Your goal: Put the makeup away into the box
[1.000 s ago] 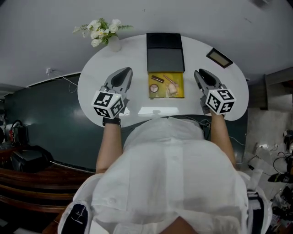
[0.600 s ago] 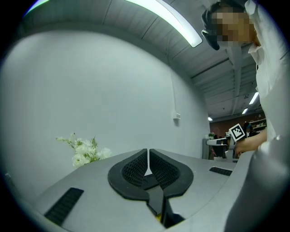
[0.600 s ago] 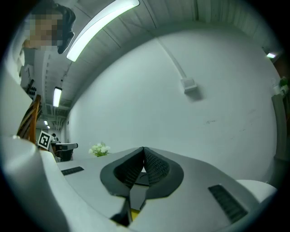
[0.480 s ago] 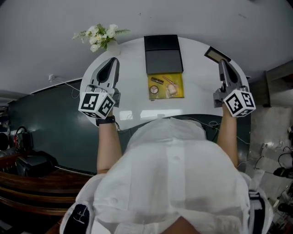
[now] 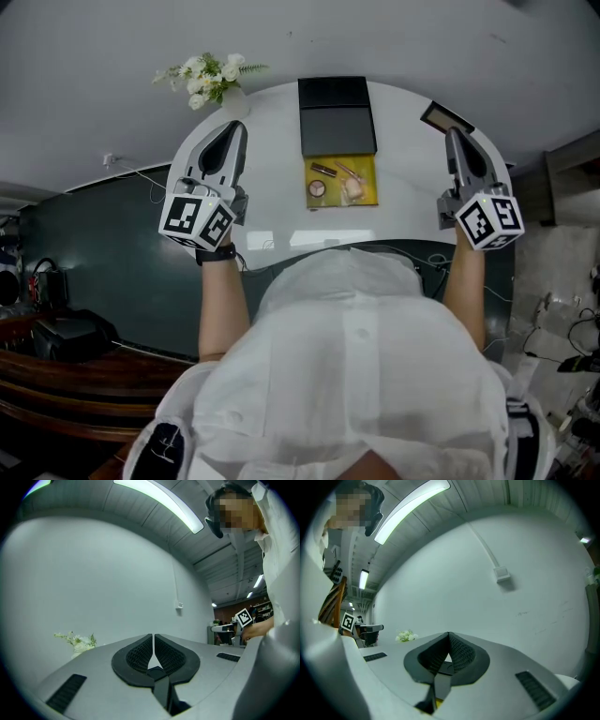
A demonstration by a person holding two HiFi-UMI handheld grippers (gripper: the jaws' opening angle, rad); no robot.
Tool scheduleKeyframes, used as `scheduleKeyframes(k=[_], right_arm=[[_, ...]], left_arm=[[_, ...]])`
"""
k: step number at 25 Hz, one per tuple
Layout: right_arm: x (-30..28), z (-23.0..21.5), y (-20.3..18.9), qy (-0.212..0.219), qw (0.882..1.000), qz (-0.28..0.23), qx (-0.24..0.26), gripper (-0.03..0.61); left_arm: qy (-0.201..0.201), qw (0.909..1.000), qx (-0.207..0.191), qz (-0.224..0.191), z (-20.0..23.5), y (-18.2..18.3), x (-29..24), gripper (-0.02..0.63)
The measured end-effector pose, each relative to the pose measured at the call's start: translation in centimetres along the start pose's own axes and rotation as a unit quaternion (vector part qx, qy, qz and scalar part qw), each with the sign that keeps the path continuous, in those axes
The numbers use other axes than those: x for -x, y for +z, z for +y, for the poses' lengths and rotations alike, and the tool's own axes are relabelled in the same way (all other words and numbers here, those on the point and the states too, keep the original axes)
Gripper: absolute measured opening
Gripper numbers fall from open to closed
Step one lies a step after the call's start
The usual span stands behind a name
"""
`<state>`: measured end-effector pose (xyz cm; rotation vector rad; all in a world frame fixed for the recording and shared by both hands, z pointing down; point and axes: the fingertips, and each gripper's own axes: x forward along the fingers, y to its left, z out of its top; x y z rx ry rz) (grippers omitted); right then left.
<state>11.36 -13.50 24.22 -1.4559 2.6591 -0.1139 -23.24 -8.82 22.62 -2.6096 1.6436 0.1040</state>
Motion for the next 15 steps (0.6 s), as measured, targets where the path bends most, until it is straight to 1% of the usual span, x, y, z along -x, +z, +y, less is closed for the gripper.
scheduleKeyframes(k=[15], right_arm=[[-0.2,1.5,0.2,0.006,1.000,0.003,0.016,0.009]], left_arm=[[-0.003,1.0000,0.003,-0.002,0.3,-0.1,0.8,0.026]])
